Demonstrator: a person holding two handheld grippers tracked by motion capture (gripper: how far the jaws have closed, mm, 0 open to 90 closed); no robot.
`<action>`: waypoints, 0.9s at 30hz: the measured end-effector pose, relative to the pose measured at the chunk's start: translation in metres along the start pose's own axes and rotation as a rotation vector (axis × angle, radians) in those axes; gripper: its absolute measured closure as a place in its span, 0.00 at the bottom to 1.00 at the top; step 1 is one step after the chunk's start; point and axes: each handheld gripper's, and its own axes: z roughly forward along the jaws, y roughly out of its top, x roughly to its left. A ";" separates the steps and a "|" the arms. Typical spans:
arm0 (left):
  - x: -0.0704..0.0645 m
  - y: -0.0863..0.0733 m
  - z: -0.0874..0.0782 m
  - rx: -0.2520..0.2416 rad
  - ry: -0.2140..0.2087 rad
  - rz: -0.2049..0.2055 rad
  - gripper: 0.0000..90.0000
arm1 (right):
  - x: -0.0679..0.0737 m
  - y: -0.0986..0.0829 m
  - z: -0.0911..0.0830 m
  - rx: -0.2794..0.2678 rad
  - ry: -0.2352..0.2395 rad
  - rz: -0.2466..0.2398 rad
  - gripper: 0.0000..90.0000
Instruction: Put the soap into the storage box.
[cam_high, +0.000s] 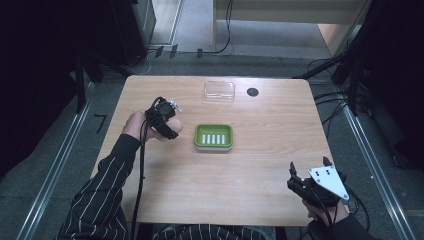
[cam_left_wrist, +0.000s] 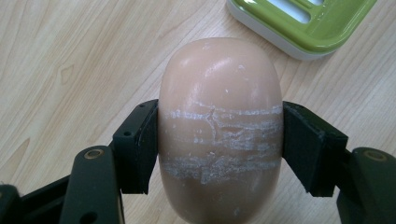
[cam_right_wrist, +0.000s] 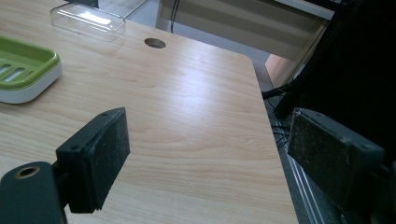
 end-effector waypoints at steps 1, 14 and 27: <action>0.000 0.000 0.000 0.000 0.000 0.000 0.37 | 0.000 0.000 0.000 0.000 0.000 0.000 0.15; -0.005 0.012 -0.002 -0.016 -0.005 0.041 0.37 | 0.000 0.000 -0.002 0.003 -0.003 0.002 0.15; -0.007 0.023 -0.002 -0.030 -0.006 0.073 0.37 | -0.003 -0.002 -0.005 0.008 -0.018 0.003 0.15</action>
